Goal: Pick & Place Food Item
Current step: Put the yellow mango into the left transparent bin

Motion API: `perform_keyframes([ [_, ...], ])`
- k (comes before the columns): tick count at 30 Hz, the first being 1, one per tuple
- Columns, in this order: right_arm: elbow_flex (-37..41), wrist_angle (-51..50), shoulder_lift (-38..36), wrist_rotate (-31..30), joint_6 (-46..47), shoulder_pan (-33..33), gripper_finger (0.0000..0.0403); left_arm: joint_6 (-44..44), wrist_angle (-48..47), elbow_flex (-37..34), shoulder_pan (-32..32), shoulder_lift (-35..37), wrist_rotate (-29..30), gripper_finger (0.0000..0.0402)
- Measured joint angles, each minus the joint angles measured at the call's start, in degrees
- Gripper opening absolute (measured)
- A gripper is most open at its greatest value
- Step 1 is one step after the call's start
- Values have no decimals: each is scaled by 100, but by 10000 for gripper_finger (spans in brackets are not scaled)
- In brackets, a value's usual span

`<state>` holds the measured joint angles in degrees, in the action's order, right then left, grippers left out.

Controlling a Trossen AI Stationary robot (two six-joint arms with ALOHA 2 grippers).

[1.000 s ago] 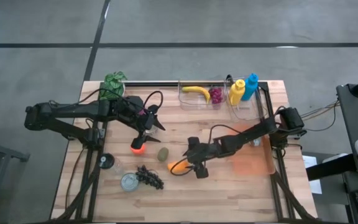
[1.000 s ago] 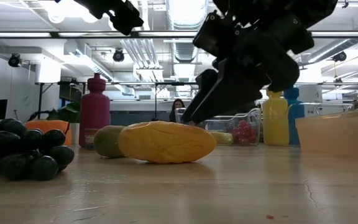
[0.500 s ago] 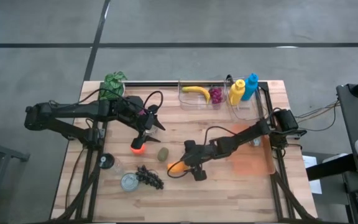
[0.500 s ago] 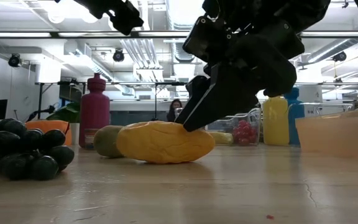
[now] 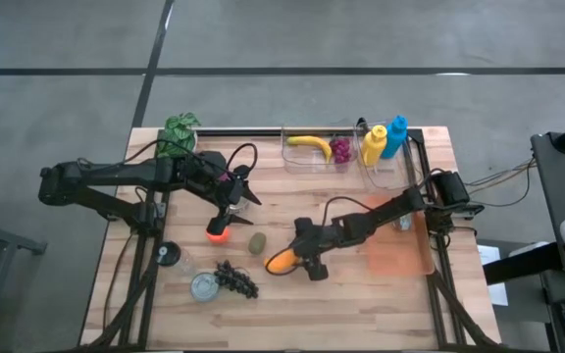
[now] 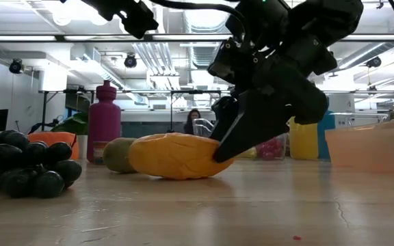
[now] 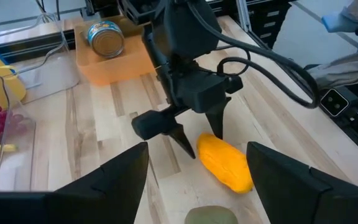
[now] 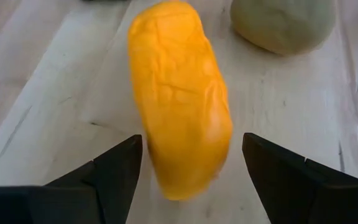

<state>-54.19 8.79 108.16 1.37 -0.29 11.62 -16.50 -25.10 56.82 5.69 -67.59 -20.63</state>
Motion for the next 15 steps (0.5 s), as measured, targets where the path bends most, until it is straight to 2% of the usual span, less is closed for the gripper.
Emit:
perform_keyframes([
  [6, -7, 40, 0, 1, -31, 0, 256, 1, 0, 0, 0, 0, 1, 267],
  [15, 0, 612, 161, 82, -158, 0, 247, 1, 0, 0, 0, 0, -1, 254],
])
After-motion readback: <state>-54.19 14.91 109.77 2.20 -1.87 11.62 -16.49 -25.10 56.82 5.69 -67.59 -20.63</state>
